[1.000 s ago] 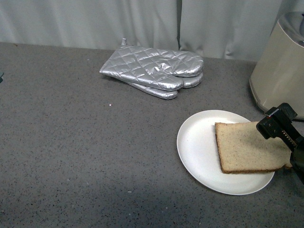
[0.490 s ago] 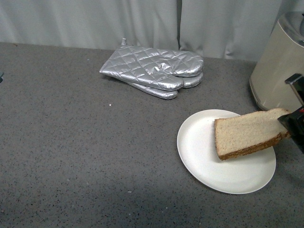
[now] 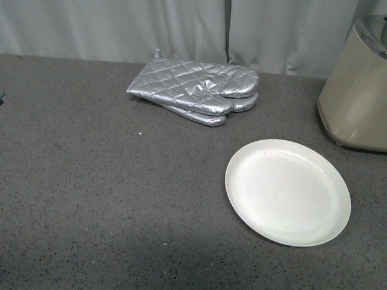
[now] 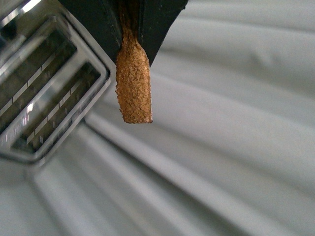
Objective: Put bread into toaster
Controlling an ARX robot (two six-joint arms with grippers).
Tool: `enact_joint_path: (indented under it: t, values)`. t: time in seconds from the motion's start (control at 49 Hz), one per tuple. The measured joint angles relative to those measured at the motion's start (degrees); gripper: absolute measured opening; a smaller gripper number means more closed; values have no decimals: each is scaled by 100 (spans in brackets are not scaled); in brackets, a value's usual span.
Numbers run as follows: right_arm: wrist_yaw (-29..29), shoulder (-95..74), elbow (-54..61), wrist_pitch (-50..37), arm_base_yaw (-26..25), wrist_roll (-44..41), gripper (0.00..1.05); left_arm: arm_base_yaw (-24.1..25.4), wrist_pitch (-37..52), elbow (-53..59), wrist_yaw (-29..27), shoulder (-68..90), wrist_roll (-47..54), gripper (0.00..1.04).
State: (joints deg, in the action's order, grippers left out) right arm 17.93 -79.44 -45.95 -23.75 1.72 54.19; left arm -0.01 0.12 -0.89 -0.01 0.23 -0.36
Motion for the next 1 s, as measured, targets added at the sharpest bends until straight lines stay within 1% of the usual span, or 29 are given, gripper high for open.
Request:
enact_joint_path:
  t: [0.061, 0.184, 0.224, 0.286, 0.408, 0.673, 0.837, 1.0]
  values:
    - [420, -39, -343, 111, -122, -225, 2, 0, 0, 0, 0, 0, 0, 98]
    - [1731, -363, -804, 640, -330, -588, 2, 0, 0, 0, 0, 0, 0, 98]
    - [2055, -520, -861, 791, -365, -619, 2, 0, 0, 0, 0, 0, 0, 98]
    - [2267, -756, -905, 1012, -382, -597, 2, 0, 0, 0, 0, 0, 0, 98]
    - [2505, -1215, -1058, 1187, -308, -566, 2, 0, 0, 0, 2, 0, 0, 98]
    - [2710, -1576, -1554, 1646, -199, -284, 2, 0, 0, 0, 0, 0, 0, 98]
    - [2909, -1635, -1766, 2173, -168, -31, 2, 0, 0, 0, 0, 0, 0, 98]
    - [3064, -1703, -1996, 2927, -131, 417, 2, 0, 0, 0, 0, 0, 0, 98]
